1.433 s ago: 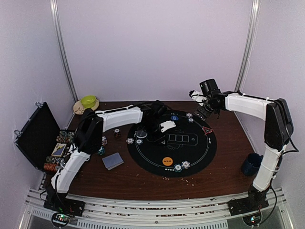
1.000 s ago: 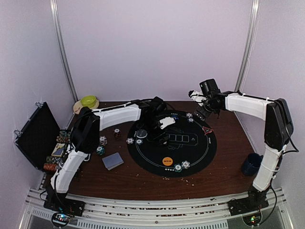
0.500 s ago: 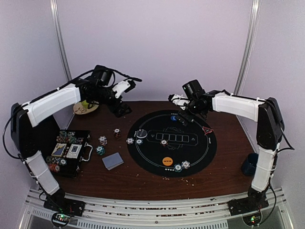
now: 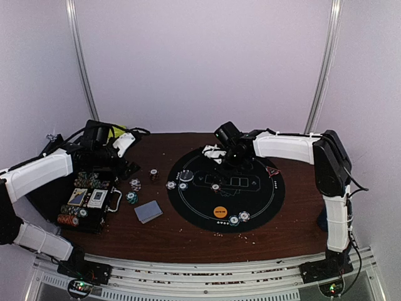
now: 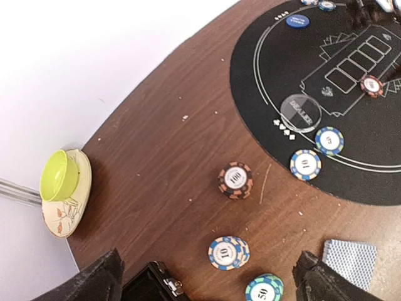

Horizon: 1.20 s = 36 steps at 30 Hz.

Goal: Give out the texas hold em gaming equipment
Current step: Pick up the pile of poker chips from the poker table mat.

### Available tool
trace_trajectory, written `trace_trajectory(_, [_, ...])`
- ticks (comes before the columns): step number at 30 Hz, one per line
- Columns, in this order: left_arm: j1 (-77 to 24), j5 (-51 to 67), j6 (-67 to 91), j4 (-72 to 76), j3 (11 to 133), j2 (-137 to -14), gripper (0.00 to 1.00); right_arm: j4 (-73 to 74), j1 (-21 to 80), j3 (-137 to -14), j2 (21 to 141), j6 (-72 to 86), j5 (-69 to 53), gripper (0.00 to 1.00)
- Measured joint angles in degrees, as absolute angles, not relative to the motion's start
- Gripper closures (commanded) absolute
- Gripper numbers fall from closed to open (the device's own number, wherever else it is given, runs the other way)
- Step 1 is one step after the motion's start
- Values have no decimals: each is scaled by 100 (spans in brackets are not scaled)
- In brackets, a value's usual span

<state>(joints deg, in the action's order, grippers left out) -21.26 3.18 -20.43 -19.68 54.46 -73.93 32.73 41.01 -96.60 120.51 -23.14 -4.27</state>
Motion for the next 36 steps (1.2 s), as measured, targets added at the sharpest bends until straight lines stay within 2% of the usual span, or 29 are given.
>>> trace_trajectory(12, [-2093,84,-1890,-1330,5286,-7432,2,3632,4418,-9793,12289,-2320,-290,6])
trace_trajectory(36, [-2082,43,-1870,-1000,5043,-7157,2,3736,4206,-9843,12691,-2255,-287,13])
